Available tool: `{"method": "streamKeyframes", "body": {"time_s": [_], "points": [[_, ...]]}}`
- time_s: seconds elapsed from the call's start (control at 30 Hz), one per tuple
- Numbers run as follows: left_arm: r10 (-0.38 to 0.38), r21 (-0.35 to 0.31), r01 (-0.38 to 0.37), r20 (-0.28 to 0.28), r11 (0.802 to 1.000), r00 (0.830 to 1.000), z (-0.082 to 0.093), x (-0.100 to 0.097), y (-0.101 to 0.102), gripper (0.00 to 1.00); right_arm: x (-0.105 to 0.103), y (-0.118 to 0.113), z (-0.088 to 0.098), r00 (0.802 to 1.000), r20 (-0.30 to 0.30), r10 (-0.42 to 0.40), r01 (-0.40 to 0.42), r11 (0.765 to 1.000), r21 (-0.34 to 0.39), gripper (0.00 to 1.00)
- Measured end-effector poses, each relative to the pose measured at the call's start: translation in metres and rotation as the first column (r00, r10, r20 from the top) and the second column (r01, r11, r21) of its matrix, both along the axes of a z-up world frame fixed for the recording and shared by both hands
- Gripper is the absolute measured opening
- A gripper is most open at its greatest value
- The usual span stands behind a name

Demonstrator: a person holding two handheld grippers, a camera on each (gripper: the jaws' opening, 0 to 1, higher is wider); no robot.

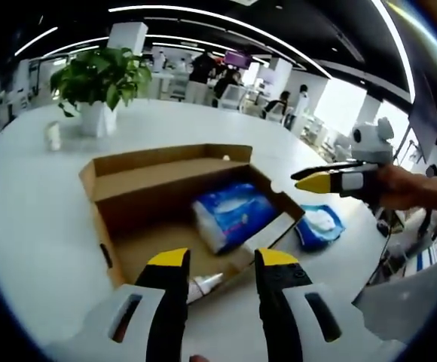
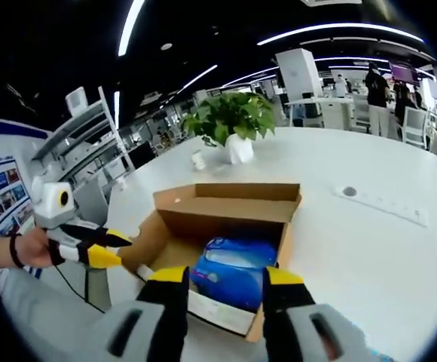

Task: Operate the shoe box by opening the lid, removing the specified soft item, and placing it in the target area until the item is outside and the box remains undamaged.

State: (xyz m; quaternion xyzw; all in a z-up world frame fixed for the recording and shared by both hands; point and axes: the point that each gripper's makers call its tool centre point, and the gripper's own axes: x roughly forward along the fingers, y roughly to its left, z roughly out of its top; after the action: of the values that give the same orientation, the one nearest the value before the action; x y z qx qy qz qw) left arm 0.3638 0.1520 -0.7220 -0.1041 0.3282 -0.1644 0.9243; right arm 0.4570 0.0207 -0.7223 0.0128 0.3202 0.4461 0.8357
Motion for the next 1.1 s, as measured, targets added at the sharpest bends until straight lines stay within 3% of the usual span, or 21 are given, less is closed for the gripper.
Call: {"method": "streamKeyframes", "body": {"time_s": [0.33,0.77,1.1], "points": [[-0.004,0.000,0.004,0.001,1.000,1.000,0.000,-0.001,-0.001,0.38,0.003,0.023,-0.011,0.991,0.030,0.133,-0.130,0.987,-0.092,0.39],[-0.024,0.000,0.024,-0.003,1.000,1.000,-0.002,-0.003,-0.005,0.41,0.003,0.043,-0.016,0.976,0.040,0.214,-0.206,0.968,-0.143,0.44],[-0.018,-0.006,0.018,-0.001,1.000,1.000,-0.002,0.000,-0.001,0.41,0.004,0.047,-0.030,0.949,0.038,0.313,-0.297,0.928,-0.223,0.50]]}}
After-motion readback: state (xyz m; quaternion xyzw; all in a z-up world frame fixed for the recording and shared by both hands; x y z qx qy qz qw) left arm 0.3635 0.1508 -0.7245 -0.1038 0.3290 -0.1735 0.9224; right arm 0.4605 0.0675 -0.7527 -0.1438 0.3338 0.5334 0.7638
